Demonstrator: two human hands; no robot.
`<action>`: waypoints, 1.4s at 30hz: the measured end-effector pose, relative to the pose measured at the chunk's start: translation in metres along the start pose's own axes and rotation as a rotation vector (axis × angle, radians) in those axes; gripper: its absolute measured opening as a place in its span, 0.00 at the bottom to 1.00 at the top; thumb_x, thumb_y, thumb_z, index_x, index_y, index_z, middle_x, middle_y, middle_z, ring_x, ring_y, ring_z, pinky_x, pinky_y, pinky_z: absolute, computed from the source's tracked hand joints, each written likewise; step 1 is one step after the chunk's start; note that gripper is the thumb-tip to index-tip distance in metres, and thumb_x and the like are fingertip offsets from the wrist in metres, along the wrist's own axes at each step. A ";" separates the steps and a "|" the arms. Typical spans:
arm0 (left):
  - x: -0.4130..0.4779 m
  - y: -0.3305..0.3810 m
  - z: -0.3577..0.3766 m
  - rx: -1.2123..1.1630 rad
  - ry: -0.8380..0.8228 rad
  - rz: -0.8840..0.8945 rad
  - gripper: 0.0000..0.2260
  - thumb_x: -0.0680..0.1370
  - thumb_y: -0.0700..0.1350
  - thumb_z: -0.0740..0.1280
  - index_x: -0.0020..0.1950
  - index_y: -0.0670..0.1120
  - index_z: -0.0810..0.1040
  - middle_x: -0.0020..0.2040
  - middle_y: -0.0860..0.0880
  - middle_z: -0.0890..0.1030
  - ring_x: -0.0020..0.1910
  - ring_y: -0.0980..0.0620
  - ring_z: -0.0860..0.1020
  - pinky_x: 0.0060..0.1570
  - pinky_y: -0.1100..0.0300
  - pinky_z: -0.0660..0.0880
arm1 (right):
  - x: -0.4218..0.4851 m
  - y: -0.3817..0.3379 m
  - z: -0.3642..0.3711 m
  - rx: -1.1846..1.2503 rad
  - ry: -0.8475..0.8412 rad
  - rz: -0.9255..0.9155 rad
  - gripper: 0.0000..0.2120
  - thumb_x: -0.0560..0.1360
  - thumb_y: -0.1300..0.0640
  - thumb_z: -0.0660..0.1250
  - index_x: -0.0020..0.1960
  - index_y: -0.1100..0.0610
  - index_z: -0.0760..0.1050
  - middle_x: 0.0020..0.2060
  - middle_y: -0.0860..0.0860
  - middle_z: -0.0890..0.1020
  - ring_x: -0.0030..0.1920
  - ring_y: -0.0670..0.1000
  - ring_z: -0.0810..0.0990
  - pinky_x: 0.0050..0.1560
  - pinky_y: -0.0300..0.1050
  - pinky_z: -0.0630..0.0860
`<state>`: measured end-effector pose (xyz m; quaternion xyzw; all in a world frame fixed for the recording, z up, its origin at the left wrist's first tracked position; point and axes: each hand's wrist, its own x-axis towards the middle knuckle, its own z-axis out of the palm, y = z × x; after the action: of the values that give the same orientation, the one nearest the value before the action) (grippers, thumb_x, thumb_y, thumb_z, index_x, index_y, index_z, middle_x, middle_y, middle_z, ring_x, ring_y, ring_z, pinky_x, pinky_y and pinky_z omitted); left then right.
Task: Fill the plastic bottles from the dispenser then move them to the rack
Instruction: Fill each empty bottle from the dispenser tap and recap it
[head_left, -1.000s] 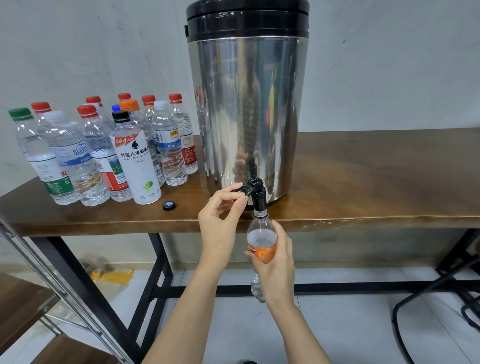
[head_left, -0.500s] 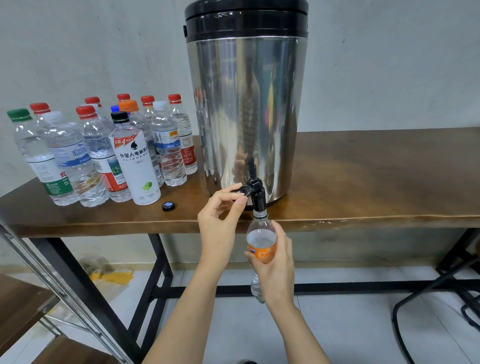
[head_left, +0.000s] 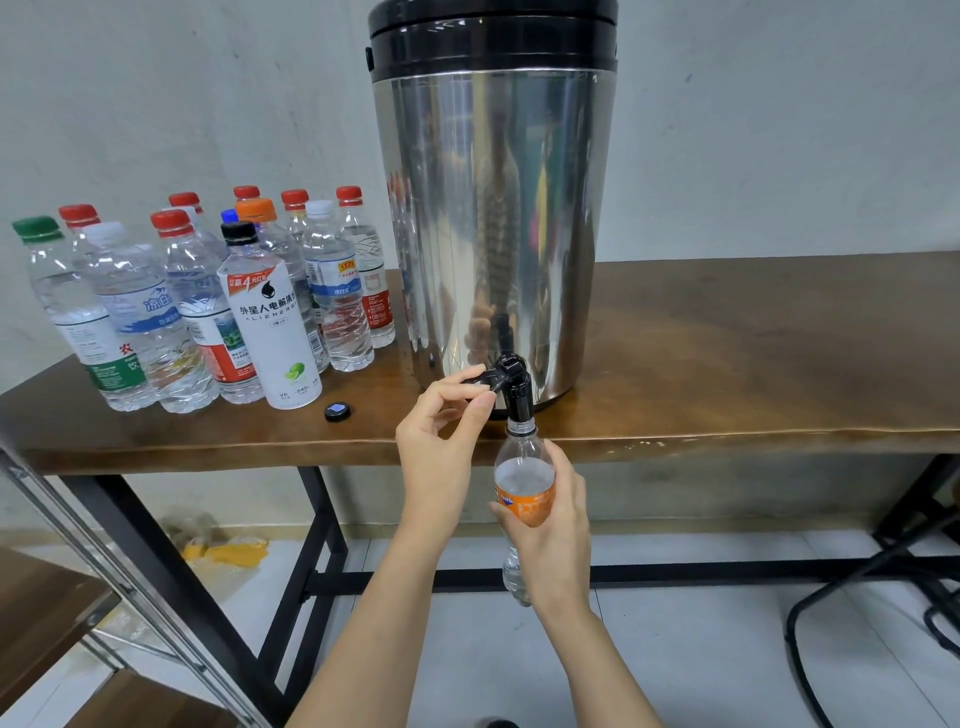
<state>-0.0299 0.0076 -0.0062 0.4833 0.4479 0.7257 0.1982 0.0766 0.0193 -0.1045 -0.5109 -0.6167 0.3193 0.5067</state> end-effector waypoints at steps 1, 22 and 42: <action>0.000 0.000 0.000 0.000 -0.004 -0.003 0.10 0.77 0.38 0.70 0.42 0.54 0.82 0.55 0.56 0.84 0.58 0.54 0.80 0.58 0.55 0.75 | 0.000 0.000 0.000 0.001 0.002 -0.003 0.40 0.69 0.54 0.78 0.74 0.42 0.61 0.64 0.41 0.69 0.57 0.39 0.71 0.50 0.35 0.72; 0.001 -0.003 -0.002 0.013 -0.008 -0.010 0.09 0.77 0.39 0.71 0.42 0.54 0.82 0.55 0.56 0.84 0.58 0.53 0.80 0.60 0.50 0.76 | 0.000 0.000 0.000 -0.010 -0.002 0.011 0.41 0.69 0.54 0.79 0.74 0.42 0.60 0.63 0.39 0.68 0.55 0.38 0.70 0.46 0.31 0.70; 0.000 0.001 -0.001 -0.008 0.002 -0.018 0.14 0.76 0.38 0.71 0.41 0.58 0.83 0.55 0.57 0.84 0.58 0.53 0.80 0.59 0.51 0.76 | 0.000 -0.003 -0.001 0.012 0.002 0.008 0.40 0.68 0.55 0.79 0.73 0.43 0.62 0.64 0.42 0.70 0.56 0.40 0.71 0.52 0.38 0.74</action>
<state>-0.0308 0.0070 -0.0053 0.4777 0.4495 0.7261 0.2062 0.0766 0.0186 -0.1019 -0.5107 -0.6123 0.3244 0.5091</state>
